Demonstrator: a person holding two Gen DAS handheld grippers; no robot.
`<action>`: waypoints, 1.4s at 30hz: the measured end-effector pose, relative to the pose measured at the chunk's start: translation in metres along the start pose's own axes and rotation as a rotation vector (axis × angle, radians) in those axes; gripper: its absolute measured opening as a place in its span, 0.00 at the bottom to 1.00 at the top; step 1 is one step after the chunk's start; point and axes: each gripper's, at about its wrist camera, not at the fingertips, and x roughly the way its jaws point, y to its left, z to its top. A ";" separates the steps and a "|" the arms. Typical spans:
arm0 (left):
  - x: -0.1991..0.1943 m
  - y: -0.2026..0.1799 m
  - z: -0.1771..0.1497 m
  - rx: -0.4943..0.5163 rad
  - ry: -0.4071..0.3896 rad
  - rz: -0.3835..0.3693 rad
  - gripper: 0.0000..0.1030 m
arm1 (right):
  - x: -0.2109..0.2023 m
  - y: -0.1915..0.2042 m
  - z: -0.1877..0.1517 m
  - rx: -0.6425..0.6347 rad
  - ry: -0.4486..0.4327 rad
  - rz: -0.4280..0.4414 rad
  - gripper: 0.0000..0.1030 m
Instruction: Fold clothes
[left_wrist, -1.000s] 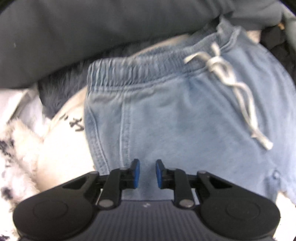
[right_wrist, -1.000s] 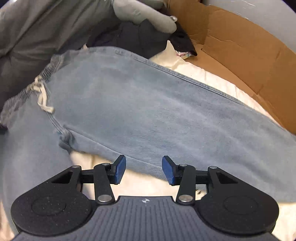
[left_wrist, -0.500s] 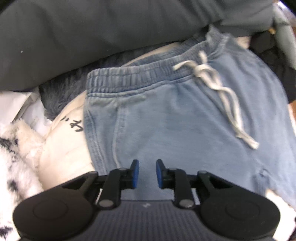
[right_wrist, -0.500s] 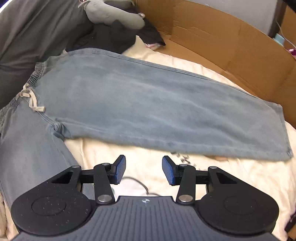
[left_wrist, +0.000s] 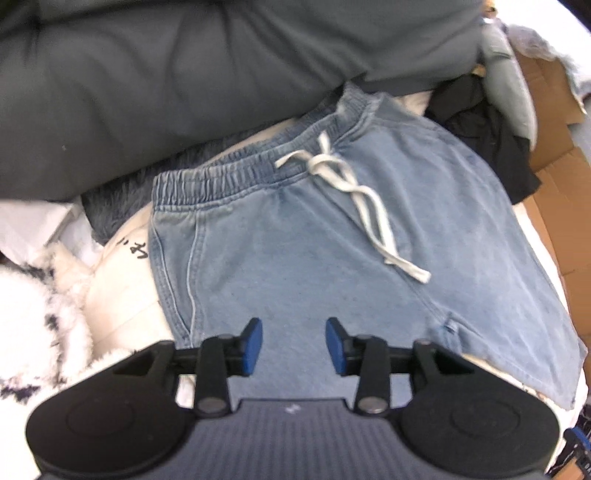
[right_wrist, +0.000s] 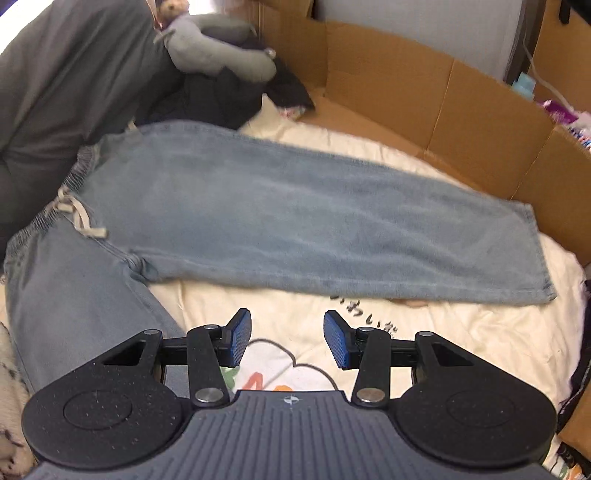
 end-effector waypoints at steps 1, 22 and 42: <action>-0.007 -0.004 -0.002 0.009 -0.003 -0.002 0.43 | -0.008 0.001 0.001 0.000 -0.009 0.004 0.49; -0.149 -0.060 -0.048 0.056 0.051 0.007 0.50 | -0.189 -0.040 0.009 0.156 -0.187 0.112 0.63; -0.167 -0.125 -0.072 0.105 0.031 -0.008 0.53 | -0.278 -0.061 -0.021 0.207 -0.251 0.125 0.71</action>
